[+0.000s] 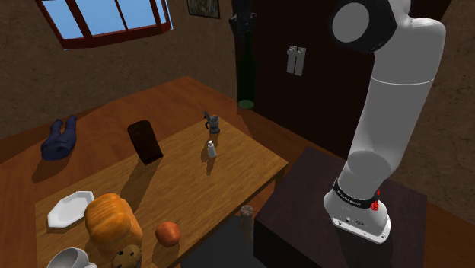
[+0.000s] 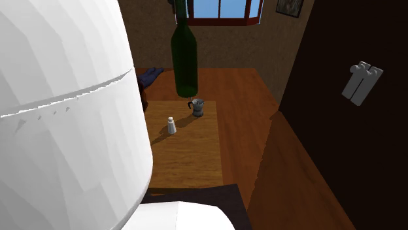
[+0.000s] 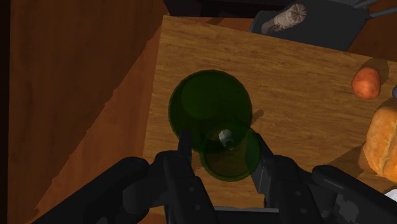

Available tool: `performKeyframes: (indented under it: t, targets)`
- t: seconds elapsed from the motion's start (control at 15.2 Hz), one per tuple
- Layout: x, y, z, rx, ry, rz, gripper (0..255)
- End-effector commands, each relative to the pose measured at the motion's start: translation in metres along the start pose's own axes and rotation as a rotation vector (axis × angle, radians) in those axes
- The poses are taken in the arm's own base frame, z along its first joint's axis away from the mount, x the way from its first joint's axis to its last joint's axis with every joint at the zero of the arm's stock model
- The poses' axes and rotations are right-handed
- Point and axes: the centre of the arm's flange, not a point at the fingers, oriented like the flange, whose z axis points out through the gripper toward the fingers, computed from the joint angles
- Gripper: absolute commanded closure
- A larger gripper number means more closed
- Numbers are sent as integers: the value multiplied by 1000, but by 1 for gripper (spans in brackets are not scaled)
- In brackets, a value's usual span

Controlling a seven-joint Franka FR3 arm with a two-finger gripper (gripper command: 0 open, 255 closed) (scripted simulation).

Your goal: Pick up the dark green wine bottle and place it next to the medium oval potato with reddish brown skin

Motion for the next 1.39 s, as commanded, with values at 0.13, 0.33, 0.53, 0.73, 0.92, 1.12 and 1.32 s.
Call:
performKeyframes:
  t: [0.13,0.33,0.53,0.73,0.92,1.12,1.32]
  targets:
    - [10,-45,22,0,0,0,255]
    - [16,-80,40,0,0,0,255]
    - [23,-115,59,0,0,0,255]
    - [30,-149,77,0,0,0,255]
    - [36,-184,95,0,0,0,255]
    - [43,-219,113,0,0,0,255]
    - [49,-253,131,0,0,0,255]
